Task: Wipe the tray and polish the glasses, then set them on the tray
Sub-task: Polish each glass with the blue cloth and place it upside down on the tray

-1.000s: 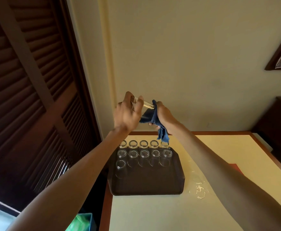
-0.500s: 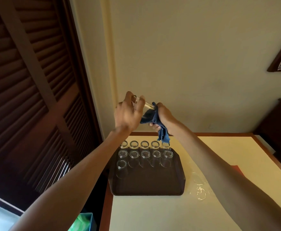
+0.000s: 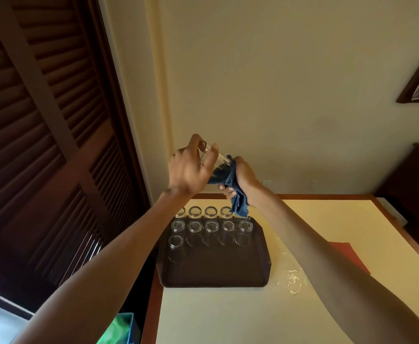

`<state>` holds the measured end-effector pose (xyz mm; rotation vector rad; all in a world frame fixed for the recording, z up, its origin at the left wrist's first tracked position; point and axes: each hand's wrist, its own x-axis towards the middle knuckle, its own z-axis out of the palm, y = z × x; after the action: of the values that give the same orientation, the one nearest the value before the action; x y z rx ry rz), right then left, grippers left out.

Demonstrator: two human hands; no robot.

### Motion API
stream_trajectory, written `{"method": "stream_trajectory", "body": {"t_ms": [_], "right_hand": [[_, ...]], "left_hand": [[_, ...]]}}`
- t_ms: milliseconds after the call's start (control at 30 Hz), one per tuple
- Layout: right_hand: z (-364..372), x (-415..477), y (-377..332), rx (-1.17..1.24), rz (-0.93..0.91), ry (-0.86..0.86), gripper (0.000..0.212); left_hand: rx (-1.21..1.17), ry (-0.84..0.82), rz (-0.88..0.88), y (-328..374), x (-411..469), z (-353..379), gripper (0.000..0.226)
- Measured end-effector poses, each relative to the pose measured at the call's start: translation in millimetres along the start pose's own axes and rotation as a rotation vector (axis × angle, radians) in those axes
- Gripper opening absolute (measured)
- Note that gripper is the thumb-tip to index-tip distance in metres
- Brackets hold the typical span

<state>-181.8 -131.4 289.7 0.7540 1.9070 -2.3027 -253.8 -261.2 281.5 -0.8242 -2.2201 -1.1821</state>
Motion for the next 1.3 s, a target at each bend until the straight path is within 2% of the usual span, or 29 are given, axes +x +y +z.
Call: {"method": "stream_trajectory", "body": {"t_ms": [67, 100, 200, 267, 333, 467, 533, 600, 700, 767, 833, 867, 967, 1033, 1067, 1200, 1300], "right_hand": [[-5, 2, 3, 0.011, 0.034, -0.045, 0.055], [-6, 2, 5, -0.003, 0.005, -0.029, 0.057], [-8, 4, 19, -0.122, -0.253, 0.177, 0.062], [-10, 6, 27, -0.190, -0.395, 0.251, 0.065], [-13, 6, 25, -0.151, -0.338, 0.217, 0.061], [-25, -3, 10, 0.007, 0.020, -0.044, 0.052], [-28, -3, 10, 0.011, 0.034, -0.045, 0.051], [-25, -2, 13, -0.073, -0.064, 0.069, 0.056], [-25, -2, 20, -0.235, -0.321, 0.292, 0.064], [-28, -3, 23, -0.287, -0.422, 0.329, 0.063], [-29, -4, 21, -0.264, -0.377, 0.294, 0.058], [-30, -5, 17, -0.186, -0.283, 0.242, 0.056], [-40, -6, 6, 0.033, 0.074, -0.034, 0.053], [-45, -6, 5, 0.042, 0.140, -0.104, 0.050], [-46, -6, 6, 0.023, 0.131, -0.076, 0.049], [-44, 2, 16, -0.133, -0.030, 0.247, 0.049], [-50, 9, 27, -0.211, -0.133, 0.282, 0.050]], "left_hand": [[-0.016, 0.003, 0.086, -5, -2, 4, 0.042], [-0.041, -0.019, 0.044, -4, -2, 6, 0.043], [-0.156, -0.249, -0.359, 5, 7, 14, 0.050], [-0.204, -0.372, -0.527, 10, 14, 15, 0.052], [-0.161, -0.346, -0.451, 14, 13, 13, 0.045], [-0.032, -0.130, 0.010, 14, 1, 11, 0.040], [-0.033, -0.094, 0.101, 10, -4, 14, 0.039], [-0.062, -0.121, -0.023, 12, -5, 20, 0.042], [-0.171, -0.326, -0.403, 22, 1, 28, 0.049], [-0.210, -0.393, -0.519, 24, 6, 29, 0.048], [-0.177, -0.371, -0.478, 25, 7, 29, 0.048], [-0.137, -0.322, -0.409, 26, 6, 29, 0.048], [-0.003, -0.138, -0.080, 24, -2, 27, 0.045], [0.068, -0.112, 0.074, 20, -5, 26, 0.045], [0.105, -0.113, 0.104, 20, -7, 27, 0.046], [0.165, -0.108, 0.111, 25, -9, 39, 0.048], [0.208, -0.139, 0.085, 23, -7, 43, 0.048]]}}
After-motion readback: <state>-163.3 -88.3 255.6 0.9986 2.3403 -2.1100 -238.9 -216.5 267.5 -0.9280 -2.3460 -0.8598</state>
